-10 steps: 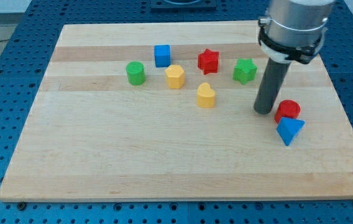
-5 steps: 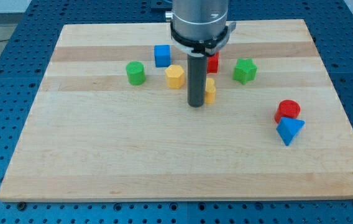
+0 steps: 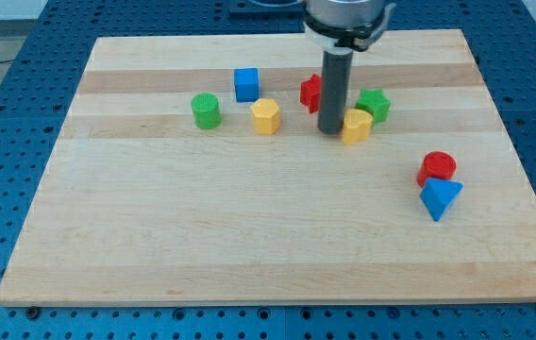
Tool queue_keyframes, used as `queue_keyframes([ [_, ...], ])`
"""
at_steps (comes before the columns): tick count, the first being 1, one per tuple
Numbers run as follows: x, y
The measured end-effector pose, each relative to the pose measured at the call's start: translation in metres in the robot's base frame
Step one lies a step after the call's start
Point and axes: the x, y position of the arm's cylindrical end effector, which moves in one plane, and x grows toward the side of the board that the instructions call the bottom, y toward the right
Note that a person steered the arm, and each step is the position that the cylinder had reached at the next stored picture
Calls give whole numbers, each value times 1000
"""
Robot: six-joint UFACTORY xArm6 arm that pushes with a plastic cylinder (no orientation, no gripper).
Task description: Place the yellow heart towards the top of the red circle
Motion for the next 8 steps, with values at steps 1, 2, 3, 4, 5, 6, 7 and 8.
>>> queue_keyframes([
  [1, 1, 25],
  [2, 1, 44],
  [3, 4, 62],
  [4, 3, 64],
  [5, 7, 78],
  [6, 10, 92],
  [7, 10, 93],
  [8, -6, 94],
])
